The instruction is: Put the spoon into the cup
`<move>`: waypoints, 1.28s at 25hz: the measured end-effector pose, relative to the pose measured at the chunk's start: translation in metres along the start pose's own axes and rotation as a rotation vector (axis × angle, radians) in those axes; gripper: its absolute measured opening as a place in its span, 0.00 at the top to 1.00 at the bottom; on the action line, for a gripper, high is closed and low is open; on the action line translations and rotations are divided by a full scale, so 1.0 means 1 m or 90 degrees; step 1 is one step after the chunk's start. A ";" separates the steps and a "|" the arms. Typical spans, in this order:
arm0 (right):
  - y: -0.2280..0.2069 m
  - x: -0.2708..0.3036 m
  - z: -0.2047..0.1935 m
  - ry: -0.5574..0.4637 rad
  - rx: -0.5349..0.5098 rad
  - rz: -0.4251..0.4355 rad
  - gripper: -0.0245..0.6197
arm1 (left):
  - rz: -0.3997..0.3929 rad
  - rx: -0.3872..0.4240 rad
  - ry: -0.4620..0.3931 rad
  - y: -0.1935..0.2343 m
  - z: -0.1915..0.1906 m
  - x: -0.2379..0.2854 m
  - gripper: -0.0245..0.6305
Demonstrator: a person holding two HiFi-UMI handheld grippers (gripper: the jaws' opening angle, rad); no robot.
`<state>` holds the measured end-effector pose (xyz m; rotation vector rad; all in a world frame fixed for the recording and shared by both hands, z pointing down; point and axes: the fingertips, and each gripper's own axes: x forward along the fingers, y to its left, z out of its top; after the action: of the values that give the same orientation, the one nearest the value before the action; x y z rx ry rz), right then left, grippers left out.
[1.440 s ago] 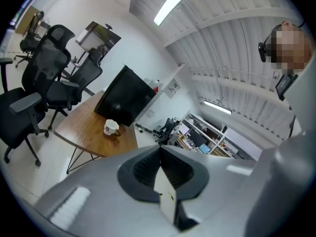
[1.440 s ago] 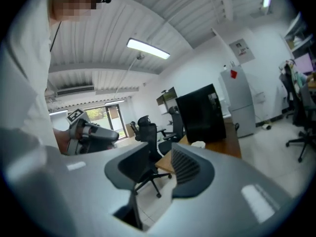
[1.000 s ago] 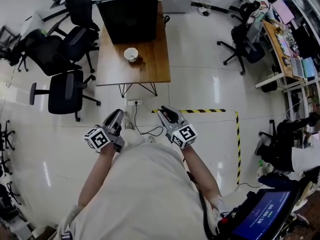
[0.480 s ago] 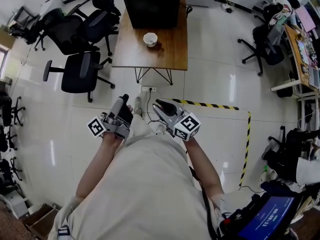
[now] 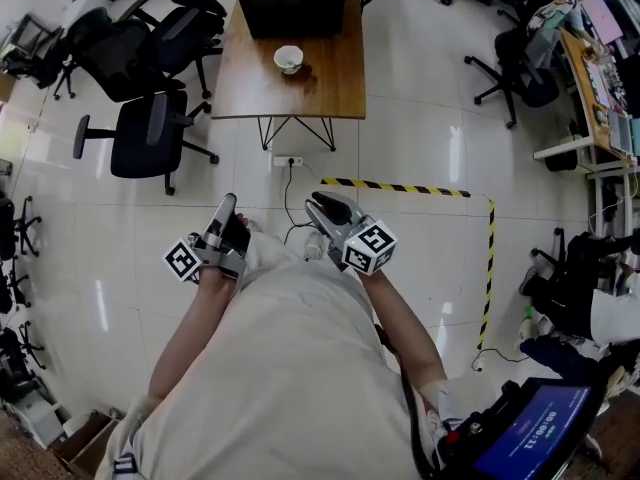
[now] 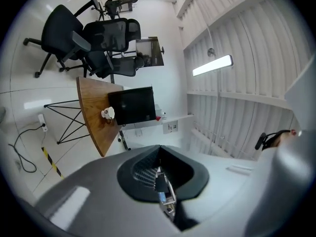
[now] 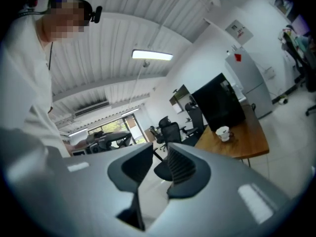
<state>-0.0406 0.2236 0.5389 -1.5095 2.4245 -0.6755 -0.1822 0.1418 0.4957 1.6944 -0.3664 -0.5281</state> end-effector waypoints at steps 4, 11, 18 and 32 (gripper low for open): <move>-0.039 0.002 -0.020 0.020 0.029 -0.217 0.83 | -0.006 -0.029 0.002 0.009 0.024 0.006 0.95; -0.044 0.010 -0.019 0.023 0.048 -0.280 0.84 | 0.016 0.042 0.082 0.007 0.031 0.004 0.95; -0.036 0.038 -0.006 -0.010 0.065 -0.277 0.88 | 0.035 0.062 0.106 0.017 0.069 0.004 0.95; -0.057 0.070 0.018 -0.029 0.134 -0.249 0.89 | 0.045 0.031 0.105 0.039 0.110 0.023 0.96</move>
<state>-0.0202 0.1359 0.5552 -1.8979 1.9662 -0.9220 -0.2192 0.0308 0.5157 1.7517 -0.3198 -0.3272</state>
